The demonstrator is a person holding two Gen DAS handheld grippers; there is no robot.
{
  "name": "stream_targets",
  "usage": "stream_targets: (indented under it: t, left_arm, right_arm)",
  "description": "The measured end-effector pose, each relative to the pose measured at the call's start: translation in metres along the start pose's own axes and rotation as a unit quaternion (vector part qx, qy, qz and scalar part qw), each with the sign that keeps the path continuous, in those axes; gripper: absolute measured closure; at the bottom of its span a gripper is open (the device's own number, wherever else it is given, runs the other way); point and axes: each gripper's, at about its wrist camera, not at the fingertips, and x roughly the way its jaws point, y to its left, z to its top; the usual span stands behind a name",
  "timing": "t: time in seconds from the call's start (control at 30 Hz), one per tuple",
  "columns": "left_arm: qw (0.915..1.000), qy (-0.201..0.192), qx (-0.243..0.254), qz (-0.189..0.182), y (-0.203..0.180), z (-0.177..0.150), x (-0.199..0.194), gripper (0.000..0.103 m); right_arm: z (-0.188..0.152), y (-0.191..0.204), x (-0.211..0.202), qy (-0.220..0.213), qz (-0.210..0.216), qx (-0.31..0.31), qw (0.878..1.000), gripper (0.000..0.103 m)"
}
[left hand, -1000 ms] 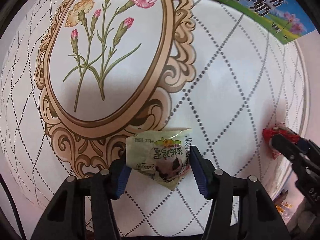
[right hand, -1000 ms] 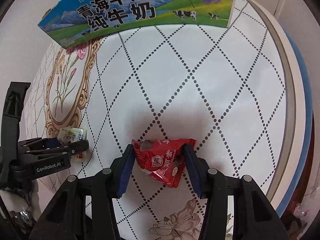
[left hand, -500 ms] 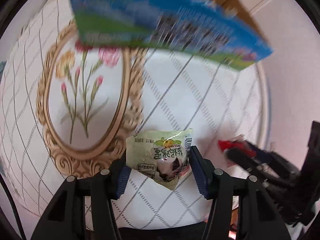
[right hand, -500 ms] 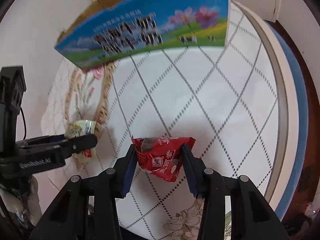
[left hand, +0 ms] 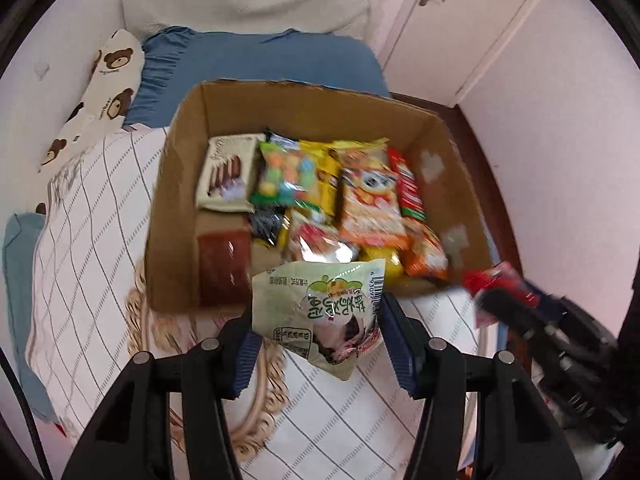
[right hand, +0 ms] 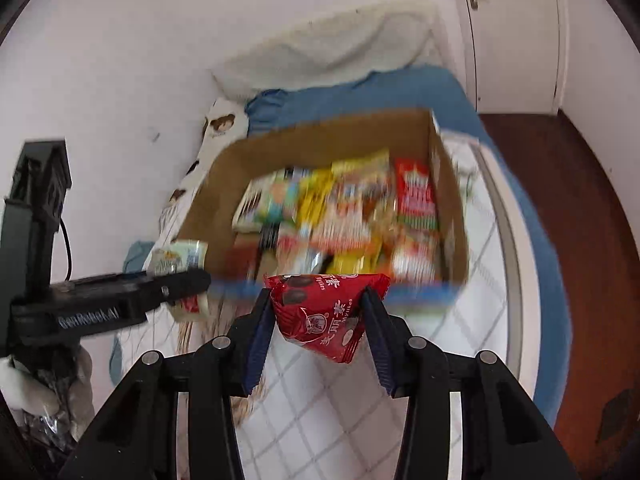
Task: Organize snacks
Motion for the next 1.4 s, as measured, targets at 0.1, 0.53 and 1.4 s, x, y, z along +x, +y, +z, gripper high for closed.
stream_targets:
  t: [0.1, 0.53, 1.4]
  left_arm:
    - [0.9991, 0.039, -0.001, 0.015, 0.008, 0.016, 0.028, 0.049]
    - [0.9939, 0.065, -0.019, 0.087, 0.025, 0.034, 0.082, 0.004]
    - [0.9935, -0.063, -0.013, 0.094, 0.001, -0.013, -0.008, 0.004]
  right_arm:
    - [0.024, -0.008, 0.027, 0.024, -0.002, 0.014, 1.000, 0.056]
    - [0.038, -0.032, 0.090, 0.118, -0.103, 0.025, 0.987, 0.005]
    - [0.015, 0.000, 0.011, 0.034, -0.145, -0.008, 0.989, 0.002]
